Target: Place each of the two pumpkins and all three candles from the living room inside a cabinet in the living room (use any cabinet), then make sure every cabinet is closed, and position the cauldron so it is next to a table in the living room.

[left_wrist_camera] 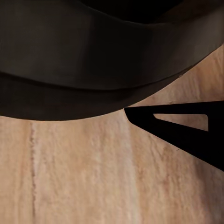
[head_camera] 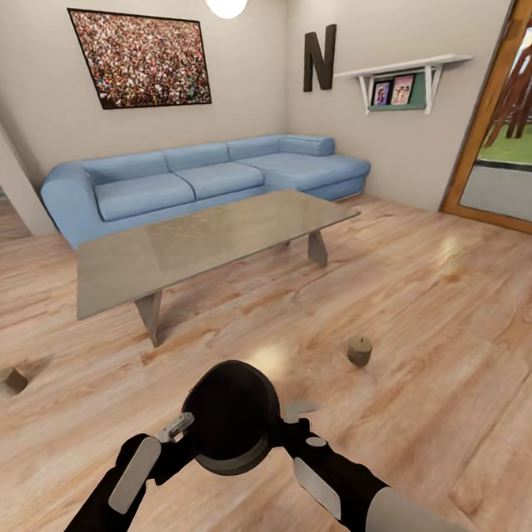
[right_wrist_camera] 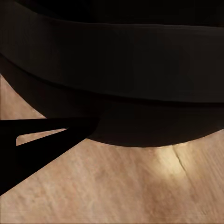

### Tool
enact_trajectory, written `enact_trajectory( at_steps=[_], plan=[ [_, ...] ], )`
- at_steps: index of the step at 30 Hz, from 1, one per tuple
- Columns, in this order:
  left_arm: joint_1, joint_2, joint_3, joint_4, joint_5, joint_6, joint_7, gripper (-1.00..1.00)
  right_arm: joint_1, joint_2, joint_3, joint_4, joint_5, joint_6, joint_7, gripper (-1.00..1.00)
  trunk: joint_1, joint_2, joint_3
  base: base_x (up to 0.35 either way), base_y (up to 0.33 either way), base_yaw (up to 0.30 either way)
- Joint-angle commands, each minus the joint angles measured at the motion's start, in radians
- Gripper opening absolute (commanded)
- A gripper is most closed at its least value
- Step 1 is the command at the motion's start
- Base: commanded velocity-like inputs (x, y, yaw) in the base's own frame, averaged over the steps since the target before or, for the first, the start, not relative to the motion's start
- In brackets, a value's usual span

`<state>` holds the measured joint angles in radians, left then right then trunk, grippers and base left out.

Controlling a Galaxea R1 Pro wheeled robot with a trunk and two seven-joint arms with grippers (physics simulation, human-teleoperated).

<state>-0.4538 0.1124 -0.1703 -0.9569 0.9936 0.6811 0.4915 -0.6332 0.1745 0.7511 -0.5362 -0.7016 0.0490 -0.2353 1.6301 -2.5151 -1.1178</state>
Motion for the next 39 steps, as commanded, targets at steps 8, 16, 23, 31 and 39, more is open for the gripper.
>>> enact_trajectory(
  at_steps=[8, 16, 23, 31, 39],
  plan=[
    [0.0, 0.003, -0.003, -0.001, 0.0, 0.003, 0.01, -1.0, -0.002, 0.0, 0.001, -0.019, 0.01, 0.003, -0.006, -1.0, 0.0, -0.001, -0.001, 0.271, 0.004, 0.113],
    [0.0, 0.004, -0.003, -0.001, 0.001, 0.003, 0.01, -1.0, -0.002, 0.0, 0.002, -0.021, 0.01, 0.003, -0.006, -1.0, 0.0, -0.001, -0.001, 0.335, 0.001, 0.12],
    [0.0, 0.004, -0.001, 0.0, 0.002, 0.004, 0.01, -1.0, -0.002, 0.0, 0.002, -0.019, 0.01, 0.003, -0.006, -1.0, 0.0, -0.001, -0.001, 0.327, 0.096, 0.261],
    [0.0, 0.005, -0.001, 0.0, 0.002, 0.004, 0.01, -1.0, -0.002, 0.0, 0.002, -0.019, 0.01, 0.003, -0.006, -1.0, 0.0, -0.001, 0.0, 0.317, 0.133, 0.265],
    [0.0, 0.005, -0.001, 0.0, 0.002, 0.005, 0.01, -1.0, -0.002, 0.0, 0.002, -0.019, 0.011, 0.003, -0.006, -1.0, 0.0, -0.001, 0.002, 0.314, 0.134, 0.265]
  ],
)
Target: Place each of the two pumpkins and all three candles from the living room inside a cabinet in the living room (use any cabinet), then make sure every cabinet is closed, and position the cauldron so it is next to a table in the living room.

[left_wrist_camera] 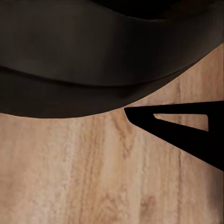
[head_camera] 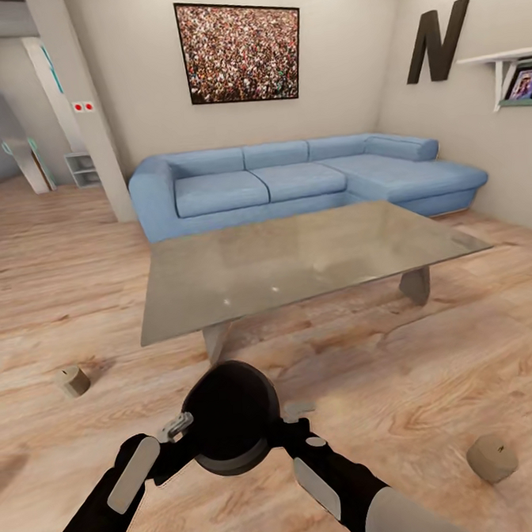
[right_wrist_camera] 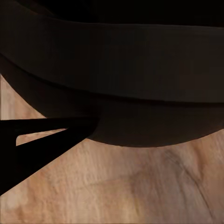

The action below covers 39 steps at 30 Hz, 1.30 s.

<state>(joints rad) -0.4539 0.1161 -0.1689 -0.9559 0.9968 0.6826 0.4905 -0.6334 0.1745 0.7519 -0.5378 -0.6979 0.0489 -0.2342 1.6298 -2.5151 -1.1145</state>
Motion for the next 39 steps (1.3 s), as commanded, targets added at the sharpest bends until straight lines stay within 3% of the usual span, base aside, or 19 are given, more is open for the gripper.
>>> enact_trajectory(
  at_steps=[1, 21, 39],
  plan=[
    [0.0, 0.001, -0.003, -0.001, -0.001, 0.003, 0.011, -1.0, -0.002, 0.0, 0.001, -0.018, 0.008, 0.003, -0.007, -1.0, 0.0, 0.0, 0.0, 0.296, 0.128, 0.265],
    [0.0, 0.002, -0.003, -0.001, -0.001, 0.002, 0.011, -1.0, -0.002, 0.0, 0.003, -0.021, 0.008, 0.003, -0.005, -1.0, 0.0, 0.0, 0.004, 0.284, 0.012, 0.136],
    [0.0, 0.0, -0.004, -0.001, -0.001, 0.003, 0.011, -1.0, -0.002, 0.0, 0.003, -0.024, 0.009, 0.003, -0.004, -1.0, 0.0, 0.0, 0.005, 0.013, 0.0, 0.011]
  ],
)
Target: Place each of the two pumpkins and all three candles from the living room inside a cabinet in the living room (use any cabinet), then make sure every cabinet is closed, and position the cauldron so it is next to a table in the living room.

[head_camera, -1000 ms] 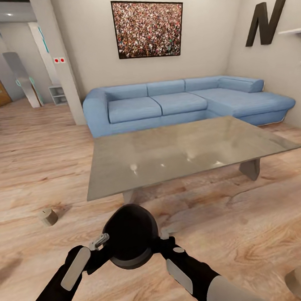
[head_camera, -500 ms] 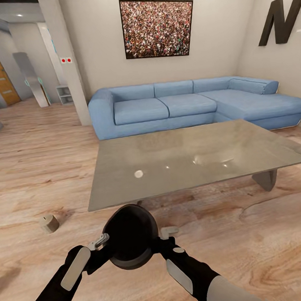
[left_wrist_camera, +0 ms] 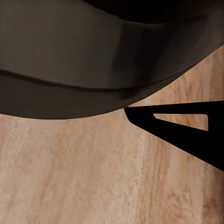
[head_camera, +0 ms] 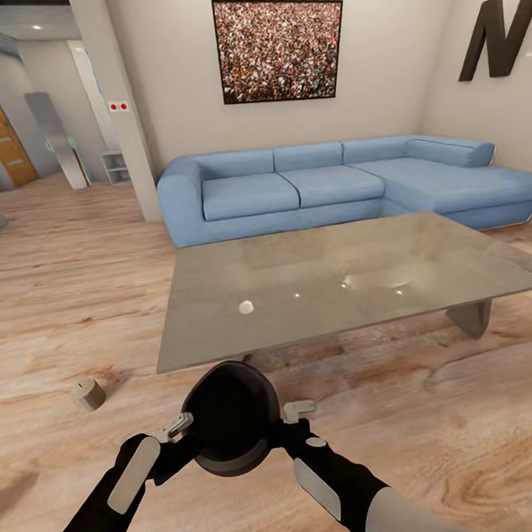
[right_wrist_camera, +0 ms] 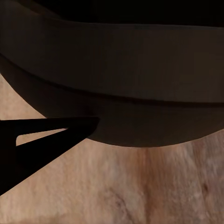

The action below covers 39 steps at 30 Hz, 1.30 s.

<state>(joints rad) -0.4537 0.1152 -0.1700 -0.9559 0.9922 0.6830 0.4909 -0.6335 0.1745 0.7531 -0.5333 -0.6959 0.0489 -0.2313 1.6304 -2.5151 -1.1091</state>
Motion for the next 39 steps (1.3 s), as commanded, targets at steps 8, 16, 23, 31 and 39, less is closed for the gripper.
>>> enact_trajectory(
  at_steps=[8, 16, 23, 31, 39],
  plan=[
    [0.0, 0.001, -0.002, -0.001, 0.003, 0.003, 0.011, -1.0, -0.001, 0.0, 0.002, -0.028, 0.007, 0.003, -0.007, -1.0, 0.0, -0.001, -0.001, -0.04, 0.0, 0.226],
    [0.0, 0.001, 0.0, 0.0, 0.004, 0.002, 0.011, -1.0, -0.002, 0.0, 0.002, -0.028, 0.007, 0.003, -0.007, -1.0, 0.0, -0.001, -0.001, -0.051, 0.027, 0.028],
    [0.0, 0.001, 0.002, -0.001, 0.004, 0.002, 0.012, -1.0, -0.002, 0.0, 0.002, -0.028, 0.007, 0.003, -0.006, -1.0, 0.0, -0.001, -0.005, -0.005, 0.005, 0.0],
    [0.0, 0.001, 0.003, -0.001, 0.008, 0.002, 0.012, -1.0, -0.002, 0.0, 0.002, -0.028, 0.007, 0.003, -0.006, -1.0, 0.001, -0.001, -0.016, 0.0, 0.0, 0.0],
    [0.0, 0.001, 0.003, -0.001, 0.008, 0.002, 0.012, -1.0, -0.001, 0.0, 0.002, -0.027, 0.007, 0.006, -0.006, -1.0, 0.005, -0.003, -0.047, 0.0, 0.0, 0.0]
  ],
)
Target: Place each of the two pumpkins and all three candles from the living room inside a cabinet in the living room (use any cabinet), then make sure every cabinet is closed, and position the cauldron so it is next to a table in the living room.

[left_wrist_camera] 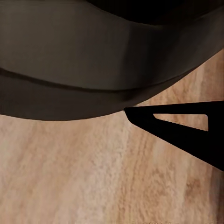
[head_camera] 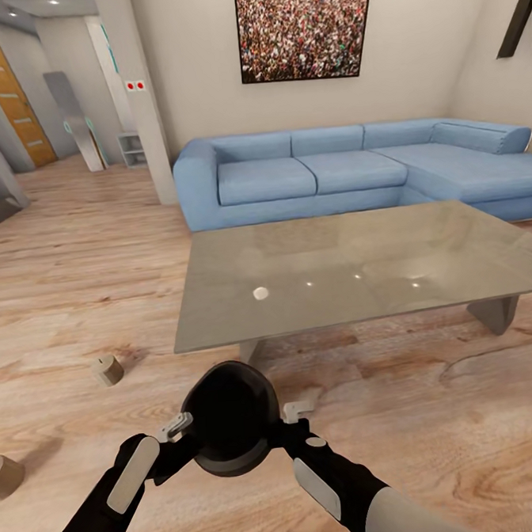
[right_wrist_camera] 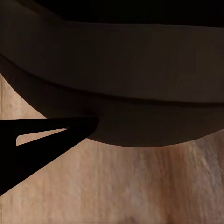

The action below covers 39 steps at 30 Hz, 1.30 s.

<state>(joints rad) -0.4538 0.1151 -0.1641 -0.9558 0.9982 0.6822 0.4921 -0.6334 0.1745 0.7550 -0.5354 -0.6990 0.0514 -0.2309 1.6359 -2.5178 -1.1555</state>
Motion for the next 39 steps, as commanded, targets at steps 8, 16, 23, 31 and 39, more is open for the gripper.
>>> enact_trajectory(
  at_steps=[8, 16, 23, 31, 39],
  plan=[
    [0.0, 0.001, -0.003, -0.001, 0.003, 0.003, 0.011, -1.0, -0.002, 0.0, 0.0, -0.027, 0.01, 0.001, -0.007, -1.0, 0.003, -0.002, -0.032, 0.0, 0.0, 0.0],
    [0.0, 0.001, -0.003, -0.001, 0.003, 0.003, 0.011, -1.0, -0.002, 0.0, 0.0, -0.027, 0.01, 0.001, -0.007, -1.0, 0.007, -0.004, -0.063, 0.0, 0.0, 0.0],
    [0.0, 0.001, -0.003, -0.001, 0.004, 0.004, 0.01, -1.0, -0.002, 0.0, 0.0, -0.027, 0.01, 0.002, -0.007, -1.0, 0.01, -0.006, -0.09, 0.0, 0.0, 0.0],
    [0.0, 0.0, -0.005, -0.001, 0.003, 0.004, 0.011, -1.0, -0.002, 0.0, 0.0, -0.026, 0.012, 0.002, -0.007, -1.0, 0.013, -0.007, -0.113, 0.0, 0.0, 0.0],
    [0.0, 0.001, -0.005, -0.001, 0.003, 0.004, 0.01, -1.0, -0.002, 0.0, 0.0, -0.026, 0.012, 0.002, -0.007, -1.0, 0.013, -0.007, -0.113, 0.06, 0.0, 0.0]
  ],
)
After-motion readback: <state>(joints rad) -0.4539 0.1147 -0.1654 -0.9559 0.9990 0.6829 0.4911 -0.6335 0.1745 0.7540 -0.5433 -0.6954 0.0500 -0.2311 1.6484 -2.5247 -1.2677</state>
